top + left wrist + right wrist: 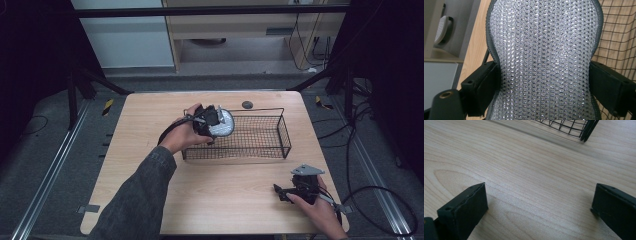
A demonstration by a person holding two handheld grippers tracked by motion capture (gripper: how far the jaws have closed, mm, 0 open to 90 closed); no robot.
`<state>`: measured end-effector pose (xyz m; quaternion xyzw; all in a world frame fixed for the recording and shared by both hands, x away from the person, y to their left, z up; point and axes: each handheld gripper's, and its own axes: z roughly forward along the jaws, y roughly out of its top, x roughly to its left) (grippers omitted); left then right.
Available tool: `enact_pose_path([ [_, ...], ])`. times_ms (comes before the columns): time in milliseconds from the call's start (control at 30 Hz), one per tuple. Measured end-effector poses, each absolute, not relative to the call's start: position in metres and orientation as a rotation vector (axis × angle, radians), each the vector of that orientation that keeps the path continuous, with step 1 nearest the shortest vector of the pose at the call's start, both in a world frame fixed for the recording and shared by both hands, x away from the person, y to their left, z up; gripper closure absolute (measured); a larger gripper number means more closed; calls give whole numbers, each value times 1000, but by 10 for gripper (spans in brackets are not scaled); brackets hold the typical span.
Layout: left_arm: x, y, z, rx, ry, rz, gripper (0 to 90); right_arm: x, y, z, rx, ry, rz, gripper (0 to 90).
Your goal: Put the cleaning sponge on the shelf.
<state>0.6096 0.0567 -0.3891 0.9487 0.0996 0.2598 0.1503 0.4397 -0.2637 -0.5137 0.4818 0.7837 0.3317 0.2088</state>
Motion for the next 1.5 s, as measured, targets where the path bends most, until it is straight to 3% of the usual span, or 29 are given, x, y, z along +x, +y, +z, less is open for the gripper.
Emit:
enact_pose_path([
  [400,612,57,-390,2686,374,698,34,440,-264,-514,1342,2181,925,3],
  [833,609,62,-386,2644,393,642,67,440,-264,-514,1341,2181,925,3],
  [1500,581,59,-377,2474,423,581,40,440,-264,-514,1342,2182,928,3],
])
